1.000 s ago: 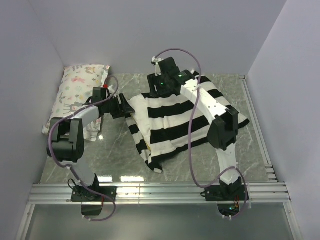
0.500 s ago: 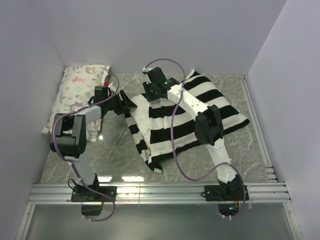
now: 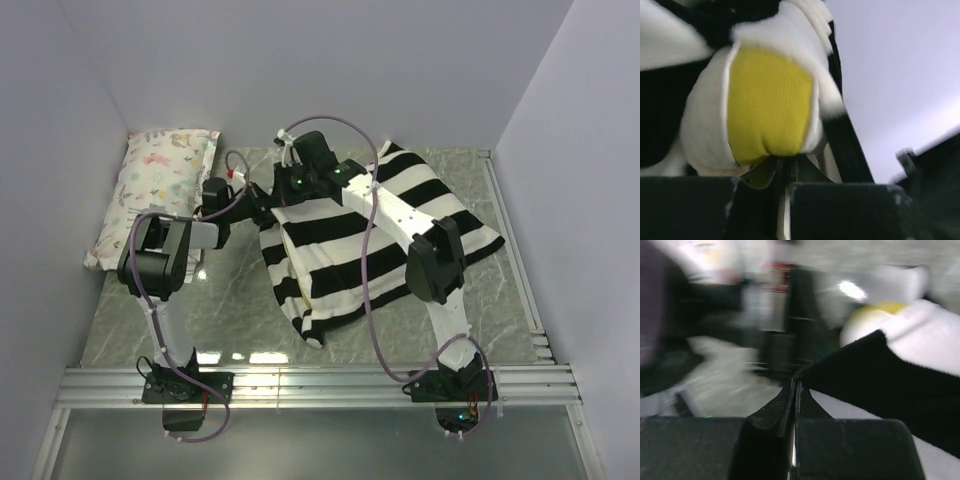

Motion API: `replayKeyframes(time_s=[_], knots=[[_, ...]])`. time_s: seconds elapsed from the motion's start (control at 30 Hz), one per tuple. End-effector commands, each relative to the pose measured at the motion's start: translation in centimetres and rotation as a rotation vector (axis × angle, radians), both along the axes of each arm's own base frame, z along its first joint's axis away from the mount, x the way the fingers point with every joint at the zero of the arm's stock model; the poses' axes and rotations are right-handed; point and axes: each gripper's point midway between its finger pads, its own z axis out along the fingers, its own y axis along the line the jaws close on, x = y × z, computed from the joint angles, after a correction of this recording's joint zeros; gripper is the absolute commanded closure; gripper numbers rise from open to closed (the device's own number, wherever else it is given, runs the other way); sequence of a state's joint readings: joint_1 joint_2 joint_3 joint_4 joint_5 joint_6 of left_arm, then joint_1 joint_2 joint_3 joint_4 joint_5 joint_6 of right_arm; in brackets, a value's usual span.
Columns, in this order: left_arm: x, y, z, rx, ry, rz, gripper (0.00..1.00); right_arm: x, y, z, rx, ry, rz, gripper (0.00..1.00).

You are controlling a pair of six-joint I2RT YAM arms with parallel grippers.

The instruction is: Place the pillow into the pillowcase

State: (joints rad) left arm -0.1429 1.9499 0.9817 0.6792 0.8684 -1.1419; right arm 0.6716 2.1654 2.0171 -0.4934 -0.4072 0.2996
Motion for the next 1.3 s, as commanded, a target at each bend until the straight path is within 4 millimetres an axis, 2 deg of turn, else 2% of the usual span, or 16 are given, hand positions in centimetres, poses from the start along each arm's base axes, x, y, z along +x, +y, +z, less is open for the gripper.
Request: replayKeyframes(time_s=[0.0, 0.13, 0.23, 0.33, 0.4, 0.5, 0.53, 0.57, 0.63, 0.67, 0.7, 0.73, 0.9, 1.07, 1.2, 1.27], knots=[[-2.4, -3.7, 7.1, -0.202, -0.158, -0.165, 0.99, -10.8, 5.4, 14.4, 0.367, -0.009, 0.293, 1.00], [-3.8, -4.6, 5.7, -0.200, -0.058, -0.217, 1.00, -13.6, 5.2, 17.3, 0.437, -0.005, 0.357, 1.00], [-3.8, -5.4, 4.1, -0.160, -0.008, -0.214, 0.99, -15.5, 4.9, 18.0, 0.489, 0.083, 0.403, 1.00], [-3.8, -4.4, 2.4, -0.118, 0.044, -0.188, 0.98, -13.3, 3.5, 15.6, 0.388, 0.027, 0.311, 1.00], [-3.8, -3.0, 2.3, -0.071, 0.050, -0.157, 0.93, -9.8, 1.3, 13.6, 0.333, 0.008, 0.183, 1.00], [-5.2, -1.4, 1.6, 0.049, 0.059, -0.169, 0.67, -5.4, -2.1, 10.7, 0.252, -0.006, 0.022, 1.00], [-5.5, -0.8, 1.3, 0.117, -0.007, -0.186, 0.58, -4.6, -3.1, 9.6, 0.204, -0.016, -0.002, 0.97], [-7.0, -0.2, 1.6, 0.154, 0.042, -0.195, 0.53, -3.9, -4.0, 8.7, 0.169, -0.022, -0.036, 0.83], [-7.5, 1.5, 1.6, 0.249, -0.005, -0.174, 0.43, -2.4, -6.4, 7.1, 0.077, -0.064, -0.102, 0.62], [-7.9, 2.3, 2.9, 0.283, -0.046, -0.154, 0.40, -2.2, -7.2, 6.5, 0.040, -0.073, -0.120, 0.41], [-8.7, 3.6, 2.4, 0.328, 0.007, -0.132, 0.30, -2.2, -7.7, 6.4, 0.016, -0.082, -0.118, 0.35], [-8.4, 4.7, 2.7, 0.391, -0.034, -0.109, 0.20, -2.3, -8.8, 5.7, -0.053, -0.096, -0.126, 0.34], [-9.5, 9.0, 4.2, 0.527, -0.055, -0.013, 0.19, -3.6, -10.6, 6.6, -0.168, -0.168, -0.112, 0.18], [-10.0, 12.4, 5.7, 0.429, -0.049, 0.140, 0.17, -9.6, -8.3, 1.8, -0.432, -0.189, 0.037, 0.15], [-9.5, 15.0, 6.3, 0.405, -0.034, 0.259, 0.15, -12.4, -6.4, -2.0, -0.627, -0.246, 0.086, 0.13], [-9.3, 16.1, 6.8, 0.425, -0.049, 0.304, 0.13, -12.7, -5.2, -3.0, -0.661, -0.263, 0.094, 0.03]])
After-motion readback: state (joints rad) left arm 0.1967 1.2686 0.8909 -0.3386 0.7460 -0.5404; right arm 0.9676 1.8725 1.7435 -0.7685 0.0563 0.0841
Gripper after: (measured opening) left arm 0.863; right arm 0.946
